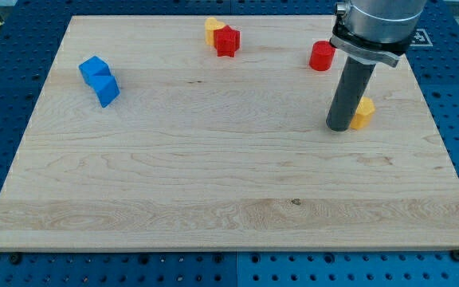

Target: Slide the yellow heart to the left side of the red circle

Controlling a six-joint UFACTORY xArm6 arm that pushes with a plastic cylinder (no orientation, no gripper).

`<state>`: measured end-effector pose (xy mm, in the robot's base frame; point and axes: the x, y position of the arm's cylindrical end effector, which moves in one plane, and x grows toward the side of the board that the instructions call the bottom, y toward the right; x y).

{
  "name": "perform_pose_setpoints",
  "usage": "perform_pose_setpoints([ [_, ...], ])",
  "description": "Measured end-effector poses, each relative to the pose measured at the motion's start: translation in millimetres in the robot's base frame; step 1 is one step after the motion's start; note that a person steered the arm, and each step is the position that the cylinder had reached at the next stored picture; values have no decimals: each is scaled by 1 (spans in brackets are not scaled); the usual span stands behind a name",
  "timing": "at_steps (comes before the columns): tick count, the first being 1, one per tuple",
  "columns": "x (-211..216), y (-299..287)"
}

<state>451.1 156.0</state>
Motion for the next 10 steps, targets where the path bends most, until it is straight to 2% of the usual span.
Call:
perform_pose_setpoints([
  [2,-6,36],
  [3,9,40],
  [4,-1,-7],
  [7,-111,-227],
  [8,-174,-257],
  [9,-215,-257],
  [10,-221,-255],
])
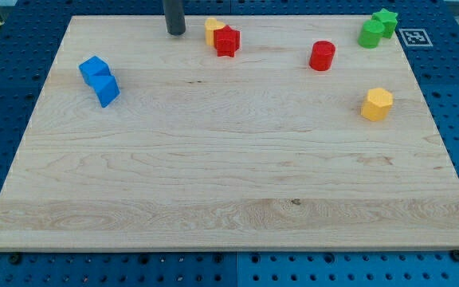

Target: Slide the yellow heart to the left side of the red circle

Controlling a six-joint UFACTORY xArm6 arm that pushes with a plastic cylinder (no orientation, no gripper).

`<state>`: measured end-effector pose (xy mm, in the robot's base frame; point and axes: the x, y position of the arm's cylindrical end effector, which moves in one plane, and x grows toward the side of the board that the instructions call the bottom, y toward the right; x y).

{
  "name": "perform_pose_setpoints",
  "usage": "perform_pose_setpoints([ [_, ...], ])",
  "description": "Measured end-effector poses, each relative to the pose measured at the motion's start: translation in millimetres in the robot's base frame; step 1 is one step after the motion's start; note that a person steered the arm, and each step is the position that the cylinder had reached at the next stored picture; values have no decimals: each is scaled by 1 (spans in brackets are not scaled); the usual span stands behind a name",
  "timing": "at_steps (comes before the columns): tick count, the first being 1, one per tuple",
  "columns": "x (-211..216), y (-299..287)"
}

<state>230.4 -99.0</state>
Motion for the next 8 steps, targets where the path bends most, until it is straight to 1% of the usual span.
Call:
perform_pose_setpoints([
  [2,0,27],
  [5,8,106],
  [8,-3,142],
])
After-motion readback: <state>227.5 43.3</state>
